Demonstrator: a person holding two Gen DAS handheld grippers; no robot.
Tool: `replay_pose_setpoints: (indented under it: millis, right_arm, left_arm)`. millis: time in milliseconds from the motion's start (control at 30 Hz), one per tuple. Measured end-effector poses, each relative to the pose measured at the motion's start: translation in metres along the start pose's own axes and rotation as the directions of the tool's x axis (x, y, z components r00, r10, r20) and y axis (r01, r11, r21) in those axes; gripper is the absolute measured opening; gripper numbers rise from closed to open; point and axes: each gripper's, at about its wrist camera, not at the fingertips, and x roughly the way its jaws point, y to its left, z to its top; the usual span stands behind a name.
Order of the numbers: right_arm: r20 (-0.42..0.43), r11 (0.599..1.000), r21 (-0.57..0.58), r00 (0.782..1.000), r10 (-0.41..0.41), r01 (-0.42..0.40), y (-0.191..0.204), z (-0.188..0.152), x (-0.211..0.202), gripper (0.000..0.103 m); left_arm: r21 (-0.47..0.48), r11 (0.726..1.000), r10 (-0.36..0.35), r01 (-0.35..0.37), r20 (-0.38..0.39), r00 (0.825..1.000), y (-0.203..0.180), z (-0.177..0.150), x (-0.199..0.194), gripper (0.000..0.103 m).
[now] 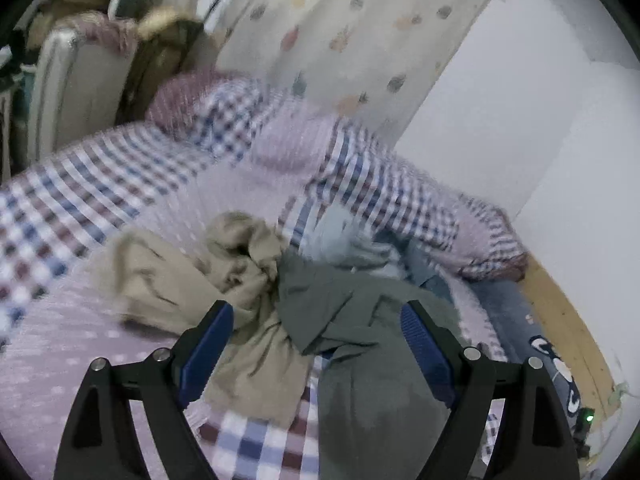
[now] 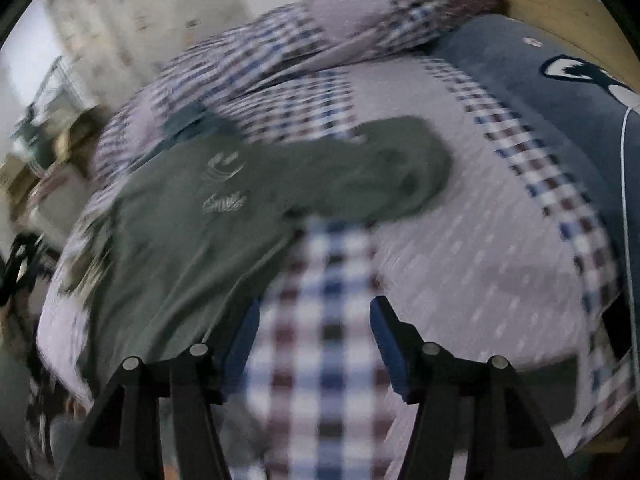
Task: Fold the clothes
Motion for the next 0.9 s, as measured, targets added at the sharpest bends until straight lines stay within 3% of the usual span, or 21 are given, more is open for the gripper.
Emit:
replay_pose_setpoints:
  millis: [100, 200, 367, 600, 667, 733, 800, 900]
  right_arm:
    - [-0.043, 0.994, -0.097, 0.998, 0.048, -0.052, 0.032, -0.042, -0.010, 0.061]
    - [-0.076, 0.988, -0.124, 0.994, 0.081, -0.089, 0.047, -0.067, -0.007, 0.061]
    - [-0.123, 0.992, -0.090, 0.989, 0.076, -0.088, 0.050, -0.085, 0.018, 0.060]
    - [-0.172, 0.997, -0.065, 0.984, 0.037, -0.048, 0.054, -0.093, 0.053, 0.053]
    - [-0.184, 0.999, -0.043, 0.983, 0.019, -0.027, 0.052, -0.098, 0.062, 0.041]
    - [-0.193, 0.999, -0.037, 0.981, 0.002, -0.009, 0.050, -0.103, 0.068, 0.015]
    - [-0.191, 0.999, -0.036, 0.982, 0.004, -0.011, 0.051, -0.111, 0.068, 0.002]
    - [-0.184, 0.999, -0.042, 0.983, 0.025, -0.033, 0.054, -0.122, 0.054, 0.000]
  left_arm:
    - [0.024, 1.000, -0.006, 0.003, 0.091, 0.996, 0.001, 0.002, -0.071, 0.089]
    - [0.040, 0.999, -0.006, -0.001, 0.177, 0.984, 0.002, 0.000, -0.136, 0.089]
    - [0.039, 0.999, -0.015, 0.005, 0.263, 0.965, 0.005, 0.001, -0.213, 0.091]
    - [0.007, 0.999, -0.039, 0.040, 0.394, 0.918, 0.009, 0.001, -0.302, 0.099]
    - [0.008, 0.999, -0.039, 0.040, 0.412, 0.910, 0.010, 0.001, -0.320, 0.100]
    - [0.023, 0.999, -0.032, 0.025, 0.424, 0.905, 0.010, 0.000, -0.334, 0.101]
    - [0.026, 0.999, -0.034, 0.026, 0.431, 0.902, 0.012, -0.004, -0.344, 0.101]
    - [0.017, 0.999, -0.039, 0.036, 0.438, 0.898, 0.015, -0.012, -0.352, 0.102]
